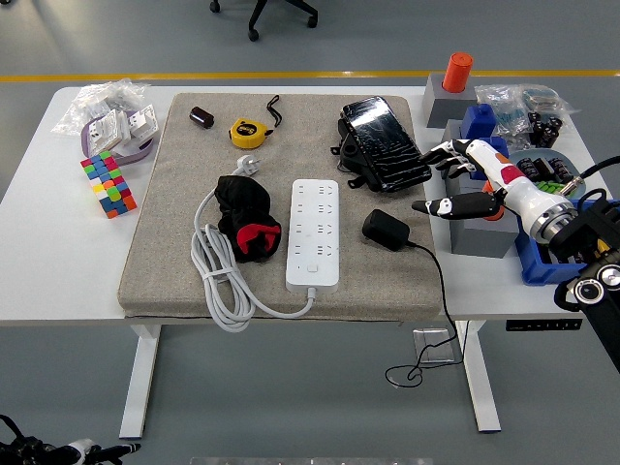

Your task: Pull the plug out and thorw away

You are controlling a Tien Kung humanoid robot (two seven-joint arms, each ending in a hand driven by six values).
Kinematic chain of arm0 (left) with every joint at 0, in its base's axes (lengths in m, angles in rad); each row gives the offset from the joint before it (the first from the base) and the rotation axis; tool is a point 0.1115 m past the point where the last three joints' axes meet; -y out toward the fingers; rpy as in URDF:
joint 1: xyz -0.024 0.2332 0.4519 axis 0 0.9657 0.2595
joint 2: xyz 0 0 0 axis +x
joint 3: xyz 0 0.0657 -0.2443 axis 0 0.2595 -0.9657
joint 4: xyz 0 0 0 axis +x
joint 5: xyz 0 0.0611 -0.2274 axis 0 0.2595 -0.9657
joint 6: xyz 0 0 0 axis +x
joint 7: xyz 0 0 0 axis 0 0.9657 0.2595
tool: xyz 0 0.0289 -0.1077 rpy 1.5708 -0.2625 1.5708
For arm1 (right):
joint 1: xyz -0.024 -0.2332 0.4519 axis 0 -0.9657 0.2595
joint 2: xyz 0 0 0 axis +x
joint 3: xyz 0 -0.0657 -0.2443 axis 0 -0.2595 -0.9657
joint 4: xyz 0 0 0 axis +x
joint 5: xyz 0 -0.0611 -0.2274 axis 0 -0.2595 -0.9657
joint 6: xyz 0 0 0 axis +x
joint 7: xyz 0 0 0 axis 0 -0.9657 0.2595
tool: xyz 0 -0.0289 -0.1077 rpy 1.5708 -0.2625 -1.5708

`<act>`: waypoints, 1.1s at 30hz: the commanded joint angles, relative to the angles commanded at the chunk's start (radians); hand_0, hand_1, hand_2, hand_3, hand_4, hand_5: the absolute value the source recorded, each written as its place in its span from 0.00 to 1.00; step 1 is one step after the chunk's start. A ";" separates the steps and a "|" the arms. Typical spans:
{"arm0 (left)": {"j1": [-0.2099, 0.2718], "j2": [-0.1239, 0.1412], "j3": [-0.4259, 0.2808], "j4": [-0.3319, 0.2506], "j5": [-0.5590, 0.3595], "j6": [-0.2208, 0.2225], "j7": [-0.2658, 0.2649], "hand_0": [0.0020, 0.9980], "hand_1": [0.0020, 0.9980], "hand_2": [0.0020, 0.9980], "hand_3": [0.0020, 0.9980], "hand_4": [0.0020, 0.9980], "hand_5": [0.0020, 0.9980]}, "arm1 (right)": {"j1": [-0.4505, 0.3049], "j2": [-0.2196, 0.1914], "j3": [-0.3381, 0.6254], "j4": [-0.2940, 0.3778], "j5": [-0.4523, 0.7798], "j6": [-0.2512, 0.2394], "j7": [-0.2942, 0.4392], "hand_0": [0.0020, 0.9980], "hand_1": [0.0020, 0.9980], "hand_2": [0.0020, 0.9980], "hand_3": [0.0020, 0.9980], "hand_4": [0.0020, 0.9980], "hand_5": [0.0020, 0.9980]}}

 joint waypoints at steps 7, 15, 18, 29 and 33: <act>-0.002 0.000 -0.004 -0.001 -0.003 0.001 -0.001 0.53 0.66 0.69 0.67 0.83 0.70 | -0.004 -0.001 0.005 0.006 -0.001 0.000 0.000 0.75 0.72 0.71 0.64 1.00 0.24; -0.006 0.004 -0.003 0.000 -0.006 0.002 -0.003 0.53 0.66 0.69 0.67 0.83 0.70 | -0.008 -0.001 0.008 0.010 -0.001 0.000 0.002 0.75 0.72 0.71 0.63 1.00 0.23; -0.006 0.006 -0.001 0.002 -0.009 0.005 -0.006 0.53 0.66 0.69 0.67 0.83 0.71 | -0.008 0.000 0.008 0.013 0.000 -0.001 0.003 0.75 0.72 0.71 0.63 1.00 0.22; -0.011 0.008 -0.007 0.004 -0.014 0.022 -0.021 0.53 0.66 0.69 0.67 0.83 0.73 | -0.014 -0.004 0.006 0.027 0.002 -0.003 0.009 0.74 0.72 0.71 0.63 0.99 0.22; -0.011 0.009 -0.001 0.003 -0.010 0.018 -0.014 0.53 0.66 0.69 0.67 0.83 0.73 | -0.017 -0.007 0.009 0.025 0.002 -0.002 0.008 0.74 0.72 0.71 0.63 0.99 0.22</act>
